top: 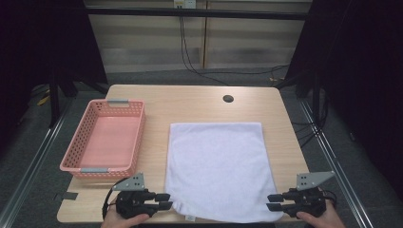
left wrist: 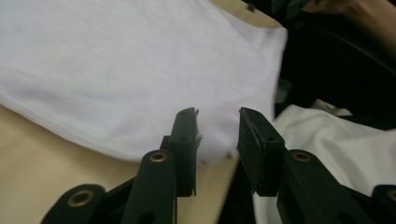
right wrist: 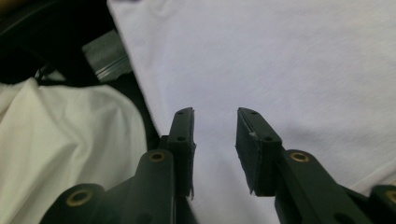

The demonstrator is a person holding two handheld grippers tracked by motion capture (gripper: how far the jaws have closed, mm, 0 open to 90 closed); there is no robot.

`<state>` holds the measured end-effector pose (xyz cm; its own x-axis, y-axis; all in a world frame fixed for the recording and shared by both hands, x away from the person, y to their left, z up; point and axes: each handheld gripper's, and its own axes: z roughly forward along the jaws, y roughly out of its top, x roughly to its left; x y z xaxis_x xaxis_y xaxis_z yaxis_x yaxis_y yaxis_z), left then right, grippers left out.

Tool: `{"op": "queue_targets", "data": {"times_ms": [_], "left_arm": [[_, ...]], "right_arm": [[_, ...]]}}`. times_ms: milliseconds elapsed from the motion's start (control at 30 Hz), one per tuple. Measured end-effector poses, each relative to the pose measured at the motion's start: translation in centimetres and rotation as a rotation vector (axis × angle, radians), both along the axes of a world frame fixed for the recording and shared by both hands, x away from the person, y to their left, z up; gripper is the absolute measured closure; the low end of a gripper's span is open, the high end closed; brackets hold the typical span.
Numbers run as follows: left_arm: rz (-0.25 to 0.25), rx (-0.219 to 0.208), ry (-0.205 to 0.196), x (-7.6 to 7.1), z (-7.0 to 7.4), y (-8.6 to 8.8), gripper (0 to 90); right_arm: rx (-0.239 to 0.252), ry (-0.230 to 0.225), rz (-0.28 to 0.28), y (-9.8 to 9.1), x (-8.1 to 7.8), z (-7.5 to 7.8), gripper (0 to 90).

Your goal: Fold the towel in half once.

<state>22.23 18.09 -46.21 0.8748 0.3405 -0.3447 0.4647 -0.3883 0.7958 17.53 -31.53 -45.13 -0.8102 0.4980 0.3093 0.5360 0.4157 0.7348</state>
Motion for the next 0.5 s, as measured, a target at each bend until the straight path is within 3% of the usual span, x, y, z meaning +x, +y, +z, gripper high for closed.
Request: {"op": "queue_targets", "data": {"times_ms": [100, 167, 200, 267, 333, 367, 400, 500], "left_arm": [[0.059, -0.020, 0.001, 2.4, 0.2, -1.1, 62.5], [0.065, 0.002, 0.012, 4.2, 0.2, -2.2, 60.8], [0.094, 0.032, 0.012, 6.1, -0.3, -3.6, 59.0], [0.103, 0.041, 0.026, 6.9, -0.7, -4.1, 58.1], [0.123, 0.084, 0.019, 8.4, -1.6, -4.9, 58.4], [0.134, 0.093, 0.026, 8.9, -1.9, -5.1, 58.7], [0.156, 0.131, 0.035, 9.8, -2.5, -5.3, 59.2], [0.175, 0.153, 0.038, 10.4, -3.0, -5.2, 58.3]], "right_arm": [[-0.003, -0.007, -0.013, 0.4, 1.3, -0.4, 66.1], [0.003, -0.025, -0.056, 0.8, 3.2, -0.7, 66.1], [0.009, -0.030, -0.092, 0.8, 4.1, -0.8, 65.0], [0.001, -0.032, -0.119, 0.8, 5.9, -1.0, 64.4], [-0.005, -0.032, -0.146, 0.8, 6.8, -1.2, 62.5], [-0.007, -0.020, -0.157, 0.8, 7.8, -1.5, 62.2], [-0.022, -0.012, -0.173, 1.0, 9.4, -2.0, 59.1], [-0.066, -0.006, -0.177, 1.5, 10.5, -2.6, 56.3]]}}
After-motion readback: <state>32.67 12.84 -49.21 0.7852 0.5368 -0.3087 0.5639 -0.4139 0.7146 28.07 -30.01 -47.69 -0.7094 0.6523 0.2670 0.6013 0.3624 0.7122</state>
